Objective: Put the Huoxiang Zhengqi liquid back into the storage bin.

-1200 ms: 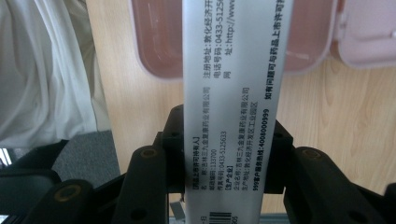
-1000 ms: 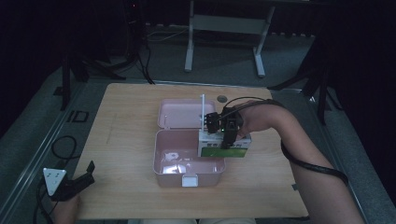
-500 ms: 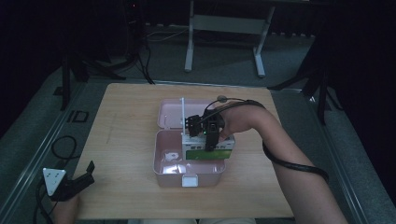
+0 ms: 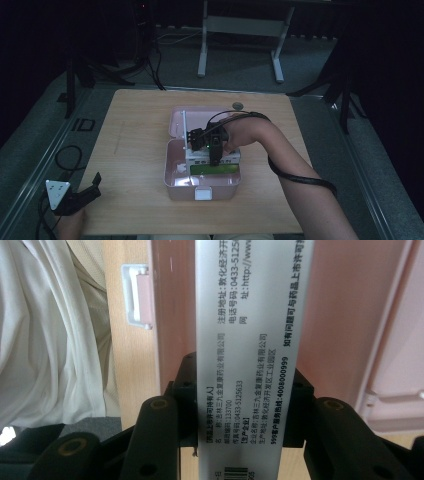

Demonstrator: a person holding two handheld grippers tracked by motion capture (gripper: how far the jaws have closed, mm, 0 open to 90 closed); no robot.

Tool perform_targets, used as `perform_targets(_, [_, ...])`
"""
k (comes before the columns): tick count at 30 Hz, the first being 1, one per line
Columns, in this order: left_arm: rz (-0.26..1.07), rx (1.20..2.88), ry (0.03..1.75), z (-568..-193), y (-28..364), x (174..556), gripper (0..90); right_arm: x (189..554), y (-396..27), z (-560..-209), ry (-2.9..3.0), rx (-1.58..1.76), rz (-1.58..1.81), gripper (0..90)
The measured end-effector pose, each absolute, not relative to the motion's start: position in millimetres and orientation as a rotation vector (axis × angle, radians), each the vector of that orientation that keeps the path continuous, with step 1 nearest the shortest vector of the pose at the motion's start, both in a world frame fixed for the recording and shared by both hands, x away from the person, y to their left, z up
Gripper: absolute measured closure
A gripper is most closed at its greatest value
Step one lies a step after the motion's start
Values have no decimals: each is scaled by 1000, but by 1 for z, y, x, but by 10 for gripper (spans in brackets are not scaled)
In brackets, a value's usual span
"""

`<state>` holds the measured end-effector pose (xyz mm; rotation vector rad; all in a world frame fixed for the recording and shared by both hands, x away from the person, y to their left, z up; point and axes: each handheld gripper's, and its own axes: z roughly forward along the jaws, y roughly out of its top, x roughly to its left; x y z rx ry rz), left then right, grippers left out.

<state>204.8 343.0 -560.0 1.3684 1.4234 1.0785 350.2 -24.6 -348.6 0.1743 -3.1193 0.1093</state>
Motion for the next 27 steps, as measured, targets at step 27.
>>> perform_targets(27, [1078, 1371, 1422, -560, 343, 205, 15, 356, -23, -425, -3048, 165, 122, 624])
